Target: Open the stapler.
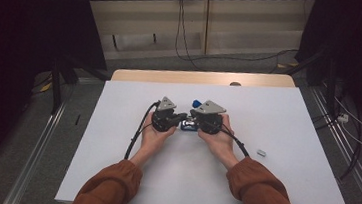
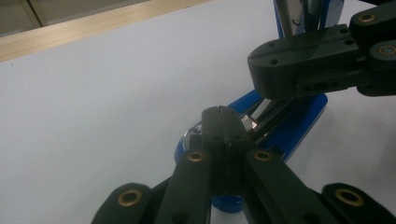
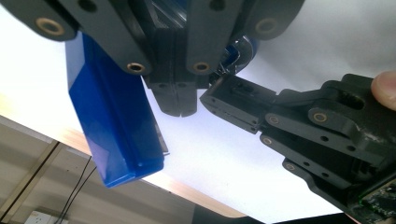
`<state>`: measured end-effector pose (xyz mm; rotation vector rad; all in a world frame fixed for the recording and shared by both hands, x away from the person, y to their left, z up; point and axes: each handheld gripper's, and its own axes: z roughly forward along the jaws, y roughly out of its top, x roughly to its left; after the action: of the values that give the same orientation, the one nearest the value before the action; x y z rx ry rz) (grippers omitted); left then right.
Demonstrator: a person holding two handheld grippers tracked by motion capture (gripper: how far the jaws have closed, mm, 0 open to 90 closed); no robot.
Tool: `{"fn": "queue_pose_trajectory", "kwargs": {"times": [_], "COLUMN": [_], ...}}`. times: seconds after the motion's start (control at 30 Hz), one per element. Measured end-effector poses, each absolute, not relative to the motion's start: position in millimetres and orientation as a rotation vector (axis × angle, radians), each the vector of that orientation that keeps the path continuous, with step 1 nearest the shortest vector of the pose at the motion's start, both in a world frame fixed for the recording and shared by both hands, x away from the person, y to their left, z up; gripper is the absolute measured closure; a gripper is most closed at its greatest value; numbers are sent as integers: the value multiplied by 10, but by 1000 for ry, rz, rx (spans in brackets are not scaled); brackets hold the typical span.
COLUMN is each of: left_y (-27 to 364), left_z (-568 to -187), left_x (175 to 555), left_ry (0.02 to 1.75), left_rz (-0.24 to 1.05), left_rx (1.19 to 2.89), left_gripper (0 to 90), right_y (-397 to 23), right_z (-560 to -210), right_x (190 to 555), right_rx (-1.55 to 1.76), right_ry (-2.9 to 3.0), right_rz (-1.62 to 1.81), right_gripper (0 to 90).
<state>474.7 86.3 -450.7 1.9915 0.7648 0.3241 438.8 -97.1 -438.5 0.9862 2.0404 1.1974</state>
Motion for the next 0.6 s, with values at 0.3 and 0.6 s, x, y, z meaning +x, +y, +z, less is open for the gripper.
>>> {"fn": "queue_pose_trajectory", "kwargs": {"times": [0.3, 0.6], "left_y": [864, 863], "left_z": [-4506, -4505], "left_x": [4752, 4750], "left_ry": [769, 770], "left_rz": [322, 322], "left_rx": [1991, 1991], "left_gripper": [900, 900], "right_y": [-991, -1053], "right_z": [-4363, -4327], "right_x": [4376, 4380], "right_rx": [998, 1014], "right_ry": [2009, 1997], "right_rz": [1184, 1196], "right_gripper": [900, 900]}}
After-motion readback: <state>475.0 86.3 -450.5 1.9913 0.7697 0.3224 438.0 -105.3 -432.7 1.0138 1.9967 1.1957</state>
